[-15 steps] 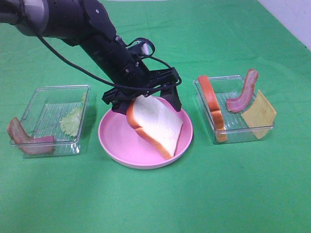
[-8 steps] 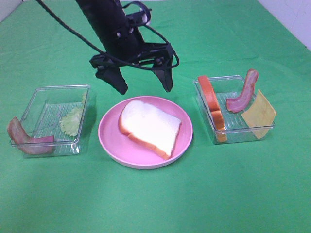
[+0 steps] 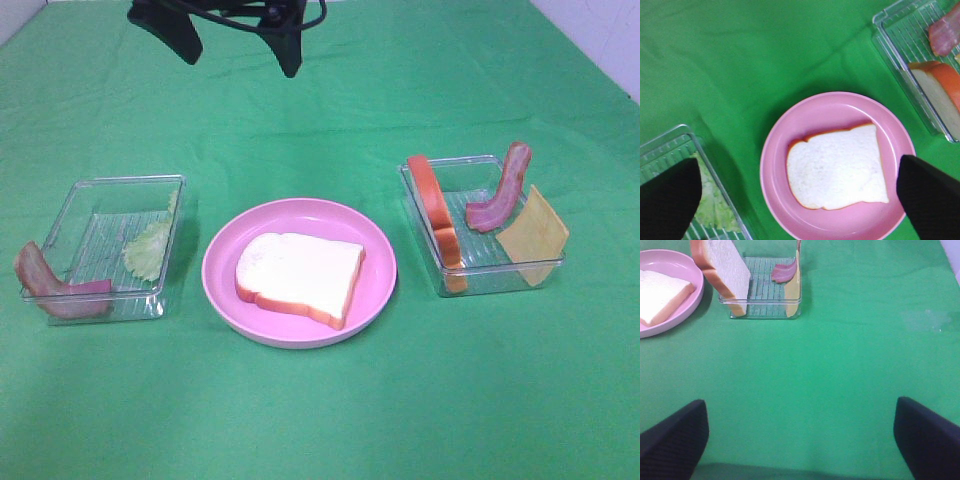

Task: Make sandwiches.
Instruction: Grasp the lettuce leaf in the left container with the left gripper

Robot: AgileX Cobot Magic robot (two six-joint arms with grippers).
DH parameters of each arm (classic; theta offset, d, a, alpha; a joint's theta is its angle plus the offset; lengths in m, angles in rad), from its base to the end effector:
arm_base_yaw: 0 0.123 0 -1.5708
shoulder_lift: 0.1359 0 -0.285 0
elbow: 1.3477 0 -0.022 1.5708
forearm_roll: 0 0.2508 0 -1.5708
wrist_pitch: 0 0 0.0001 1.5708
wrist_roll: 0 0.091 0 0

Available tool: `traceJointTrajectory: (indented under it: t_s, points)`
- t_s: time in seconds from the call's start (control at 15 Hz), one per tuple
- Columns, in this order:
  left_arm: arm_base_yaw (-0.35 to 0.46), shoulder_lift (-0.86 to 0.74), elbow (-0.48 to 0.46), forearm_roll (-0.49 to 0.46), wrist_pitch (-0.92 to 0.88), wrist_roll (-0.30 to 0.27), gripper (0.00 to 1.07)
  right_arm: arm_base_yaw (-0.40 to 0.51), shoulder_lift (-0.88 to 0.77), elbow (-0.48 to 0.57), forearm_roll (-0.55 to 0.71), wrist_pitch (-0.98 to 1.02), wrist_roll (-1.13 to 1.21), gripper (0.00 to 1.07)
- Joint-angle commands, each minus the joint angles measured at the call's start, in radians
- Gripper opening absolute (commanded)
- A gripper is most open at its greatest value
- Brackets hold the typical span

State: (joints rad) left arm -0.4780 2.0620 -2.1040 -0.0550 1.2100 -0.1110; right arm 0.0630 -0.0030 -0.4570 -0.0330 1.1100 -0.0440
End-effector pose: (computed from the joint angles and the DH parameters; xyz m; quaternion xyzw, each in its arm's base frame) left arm 0.4026 -0.2138 0.3277 0.1738 0.9541 -0.0965 0.2241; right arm -0.0027 -0.0029 0.2614 -0.0461 0.8743 -0.0119 0.4830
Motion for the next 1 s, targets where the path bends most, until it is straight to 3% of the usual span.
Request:
traceJointTrajectory:
  t_s: [0.07, 0.2, 0.27, 0.33, 0.6, 1.0]
  points:
    - [0.056, -0.050, 0.040, 0.015, 0.111, -0.008, 1.01, -0.007, -0.032, 0.003, -0.001, -0.012, -0.006, 0.97]
    - [0.170, -0.088, 0.158, -0.015, 0.111, -0.013, 1.01, -0.007, -0.032, 0.003, 0.000, -0.012, -0.006, 0.97]
    - [0.170, -0.088, 0.158, -0.015, 0.111, -0.013, 1.01, -0.007, -0.032, 0.003, 0.000, -0.012, -0.006, 0.97]
    - [0.204, -0.090, 0.267, -0.019, 0.098, -0.014, 1.01, -0.007, -0.032, 0.003, 0.001, -0.012, -0.006, 0.97]
    - [0.213, -0.090, 0.435, -0.026, -0.049, -0.037, 1.01, -0.007, -0.032, 0.003, 0.001, -0.012, -0.005, 0.97]
    - [0.213, -0.027, 0.475, -0.033, -0.177, -0.085, 1.01, -0.007, -0.032, 0.003, 0.001, -0.012, -0.005, 0.97]
